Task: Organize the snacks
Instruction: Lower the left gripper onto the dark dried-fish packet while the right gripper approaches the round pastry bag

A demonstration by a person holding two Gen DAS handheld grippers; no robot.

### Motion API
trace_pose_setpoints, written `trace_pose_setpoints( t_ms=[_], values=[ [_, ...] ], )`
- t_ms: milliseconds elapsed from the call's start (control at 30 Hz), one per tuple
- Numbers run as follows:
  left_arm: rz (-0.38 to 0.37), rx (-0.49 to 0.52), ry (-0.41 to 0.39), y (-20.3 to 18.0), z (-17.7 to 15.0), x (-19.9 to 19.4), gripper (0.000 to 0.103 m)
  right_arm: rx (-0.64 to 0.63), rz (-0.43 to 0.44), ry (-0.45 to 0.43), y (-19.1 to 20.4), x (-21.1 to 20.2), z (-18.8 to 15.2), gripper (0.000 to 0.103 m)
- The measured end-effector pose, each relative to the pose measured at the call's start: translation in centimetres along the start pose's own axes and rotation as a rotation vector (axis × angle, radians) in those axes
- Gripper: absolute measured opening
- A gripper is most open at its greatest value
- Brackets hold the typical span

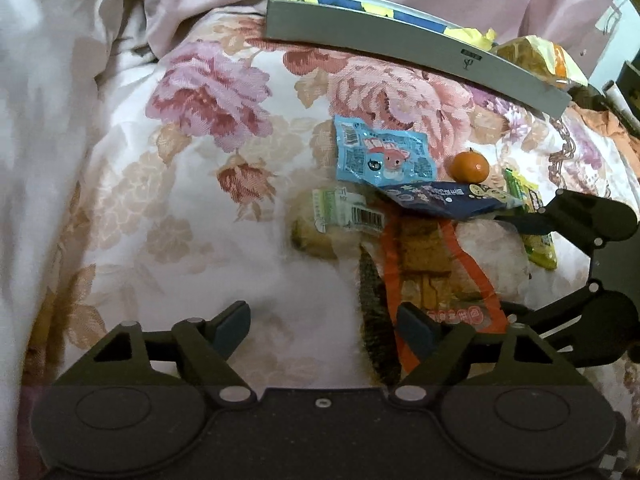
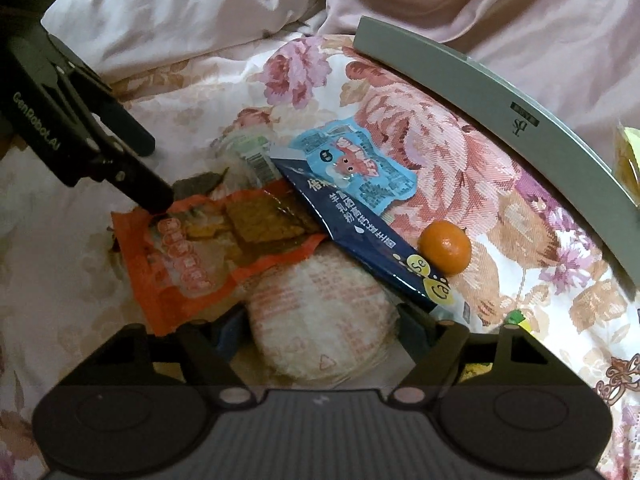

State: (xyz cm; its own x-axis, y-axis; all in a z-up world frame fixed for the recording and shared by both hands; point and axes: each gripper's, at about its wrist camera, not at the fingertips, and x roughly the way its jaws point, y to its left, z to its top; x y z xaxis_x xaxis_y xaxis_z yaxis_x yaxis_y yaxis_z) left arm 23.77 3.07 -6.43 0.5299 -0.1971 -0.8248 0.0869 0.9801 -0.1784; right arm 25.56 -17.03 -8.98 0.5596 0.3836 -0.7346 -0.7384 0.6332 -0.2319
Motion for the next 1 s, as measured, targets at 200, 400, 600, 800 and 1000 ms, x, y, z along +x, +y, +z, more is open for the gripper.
trace_pose_setpoints(
  t_ms=[200,400,600,800,1000],
  values=[
    [0.045,0.018,-0.005,0.2,-0.2,-0.2,0.081,0.003,0.002,0.005,-0.2,0.0,-0.1,0.081],
    [0.037,0.036,-0.014,-0.1,-0.4,0.1,0.082,0.001,-0.004,0.004,-0.1,0.0,-0.2,0.082],
    [0.032,0.118,-0.02,-1.6,-0.7,1.2,0.082,0.004,-0.014,0.005,-0.1,0.1,-0.2,0.082],
    [0.032,0.202,-0.04,-3.0,-0.9,2.0,0.082,-0.015,-0.028,0.005,0.2,0.2,0.0,0.082],
    [0.056,0.273,-0.057,-4.2,-1.0,2.5,0.071,-0.044,-0.041,0.006,0.9,0.0,0.1,0.08]
  ],
)
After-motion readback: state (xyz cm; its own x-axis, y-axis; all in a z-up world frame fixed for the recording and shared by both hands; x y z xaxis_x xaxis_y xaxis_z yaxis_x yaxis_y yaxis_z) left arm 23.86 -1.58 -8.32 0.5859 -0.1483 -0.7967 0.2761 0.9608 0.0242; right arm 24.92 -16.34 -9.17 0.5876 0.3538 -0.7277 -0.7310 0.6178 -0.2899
